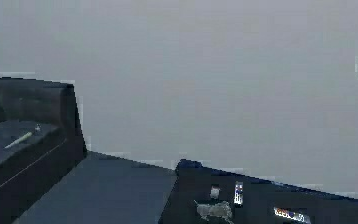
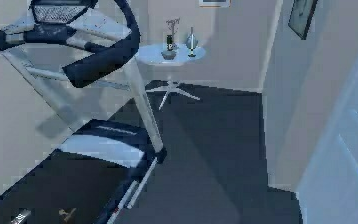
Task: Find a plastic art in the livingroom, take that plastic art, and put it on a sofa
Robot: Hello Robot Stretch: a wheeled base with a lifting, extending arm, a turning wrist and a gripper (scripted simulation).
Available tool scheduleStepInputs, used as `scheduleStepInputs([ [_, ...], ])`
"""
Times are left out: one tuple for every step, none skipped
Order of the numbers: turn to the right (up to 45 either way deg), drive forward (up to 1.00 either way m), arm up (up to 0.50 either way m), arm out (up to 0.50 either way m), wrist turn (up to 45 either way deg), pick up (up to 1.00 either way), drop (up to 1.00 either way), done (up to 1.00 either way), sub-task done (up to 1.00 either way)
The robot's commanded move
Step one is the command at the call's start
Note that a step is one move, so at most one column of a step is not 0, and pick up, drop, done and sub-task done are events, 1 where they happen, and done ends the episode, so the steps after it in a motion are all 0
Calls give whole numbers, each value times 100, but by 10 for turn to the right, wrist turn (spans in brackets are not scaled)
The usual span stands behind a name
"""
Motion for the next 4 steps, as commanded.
scheduleStepInputs([
  [-450, 0, 0, 0, 0, 0, 0, 0, 0],
  [-300, 0, 0, 0, 0, 0, 0, 0, 0],
  [0, 0, 50, 0, 0, 0, 0, 0, 0],
  [0, 0, 0, 50, 0, 0, 0, 0, 0],
])
